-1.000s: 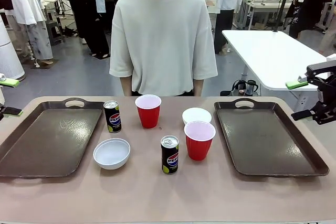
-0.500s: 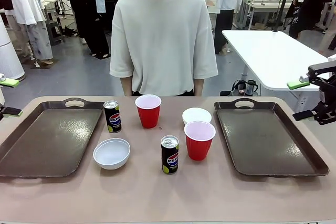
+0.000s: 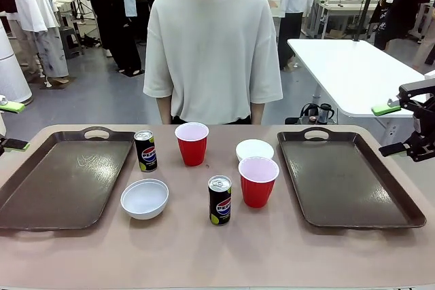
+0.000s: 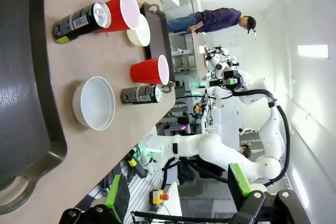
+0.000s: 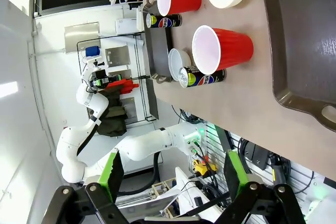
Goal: Prepare tableware on both trays.
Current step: Pick up a Picnic Bowl from the table and place it on a Handle tray.
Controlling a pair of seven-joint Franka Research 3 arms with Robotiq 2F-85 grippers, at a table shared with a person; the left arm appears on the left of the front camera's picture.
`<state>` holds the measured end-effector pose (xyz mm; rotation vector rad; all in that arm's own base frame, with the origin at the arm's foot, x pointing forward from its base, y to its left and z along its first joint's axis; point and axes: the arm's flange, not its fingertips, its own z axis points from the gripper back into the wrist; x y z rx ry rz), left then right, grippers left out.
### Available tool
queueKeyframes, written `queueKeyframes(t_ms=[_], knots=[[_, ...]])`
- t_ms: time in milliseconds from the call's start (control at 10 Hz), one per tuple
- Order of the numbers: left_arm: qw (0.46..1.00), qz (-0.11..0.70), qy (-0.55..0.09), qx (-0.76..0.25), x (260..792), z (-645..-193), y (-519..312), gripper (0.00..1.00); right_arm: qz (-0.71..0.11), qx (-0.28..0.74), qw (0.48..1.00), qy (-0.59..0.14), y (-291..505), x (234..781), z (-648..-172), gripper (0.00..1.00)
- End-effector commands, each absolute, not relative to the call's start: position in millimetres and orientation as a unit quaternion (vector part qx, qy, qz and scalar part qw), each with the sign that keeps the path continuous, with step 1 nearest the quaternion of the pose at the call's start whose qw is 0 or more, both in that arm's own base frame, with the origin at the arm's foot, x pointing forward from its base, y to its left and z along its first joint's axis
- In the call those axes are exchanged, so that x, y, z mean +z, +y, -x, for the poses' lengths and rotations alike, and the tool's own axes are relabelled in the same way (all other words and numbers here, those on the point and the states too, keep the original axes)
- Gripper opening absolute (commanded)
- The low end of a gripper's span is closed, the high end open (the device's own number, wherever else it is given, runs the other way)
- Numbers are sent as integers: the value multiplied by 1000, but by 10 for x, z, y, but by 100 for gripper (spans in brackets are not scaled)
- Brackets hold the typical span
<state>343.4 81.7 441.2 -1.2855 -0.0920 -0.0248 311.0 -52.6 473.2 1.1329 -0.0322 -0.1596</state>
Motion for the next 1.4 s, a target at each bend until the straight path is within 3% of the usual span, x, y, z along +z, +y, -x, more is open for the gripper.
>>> queueKeyframes(t_ms=[0,900,1300], knots=[[797,602,-47,-9,4423,-3437,839,100,-540,-72,839,-16,-529,4744,-3101,100],[809,586,-45,-19,4420,-3450,769,100,-540,-72,839,-16,-529,4744,-3101,100],[913,405,-43,-38,4587,-3639,-45,100,-540,-72,839,-16,-529,4744,-3101,100]])
